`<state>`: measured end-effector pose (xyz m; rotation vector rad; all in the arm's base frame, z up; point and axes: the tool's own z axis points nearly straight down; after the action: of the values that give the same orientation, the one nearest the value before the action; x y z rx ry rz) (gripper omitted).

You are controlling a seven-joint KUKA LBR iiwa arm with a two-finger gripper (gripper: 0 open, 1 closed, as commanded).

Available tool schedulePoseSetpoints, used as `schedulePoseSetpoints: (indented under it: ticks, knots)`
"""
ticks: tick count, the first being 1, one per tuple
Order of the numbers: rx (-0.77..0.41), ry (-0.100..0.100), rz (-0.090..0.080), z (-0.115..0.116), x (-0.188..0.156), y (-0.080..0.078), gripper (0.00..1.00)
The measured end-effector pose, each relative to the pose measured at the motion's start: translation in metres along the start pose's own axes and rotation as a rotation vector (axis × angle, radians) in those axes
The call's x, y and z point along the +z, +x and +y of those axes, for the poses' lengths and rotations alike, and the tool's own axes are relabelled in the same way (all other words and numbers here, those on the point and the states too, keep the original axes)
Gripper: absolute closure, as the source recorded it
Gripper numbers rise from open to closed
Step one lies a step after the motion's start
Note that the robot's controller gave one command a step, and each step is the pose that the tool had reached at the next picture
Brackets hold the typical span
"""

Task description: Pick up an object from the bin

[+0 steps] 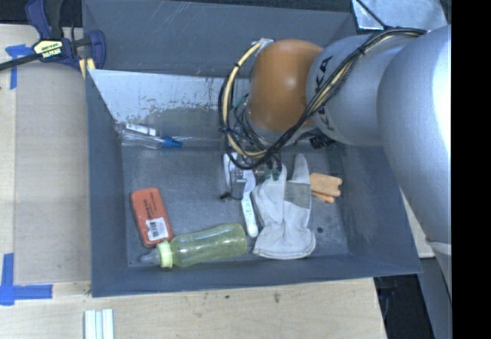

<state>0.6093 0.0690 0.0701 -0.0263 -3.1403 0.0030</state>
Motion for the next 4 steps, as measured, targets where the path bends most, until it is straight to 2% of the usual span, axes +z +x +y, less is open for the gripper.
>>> schedulePoseSetpoints:
  ticks: [1, 2, 3, 4]
  knots:
    - [-0.017, -0.002, 0.002, -0.002, -0.056, 0.01, 0.0]
    - [0.096, -0.003, -0.007, -0.014, -0.096, -0.009, 0.0]
    - [0.004, -0.002, -0.004, -0.043, -0.087, -0.013, 0.0]
    - [-0.227, -0.001, -0.005, -0.052, -0.066, -0.003, 0.0]
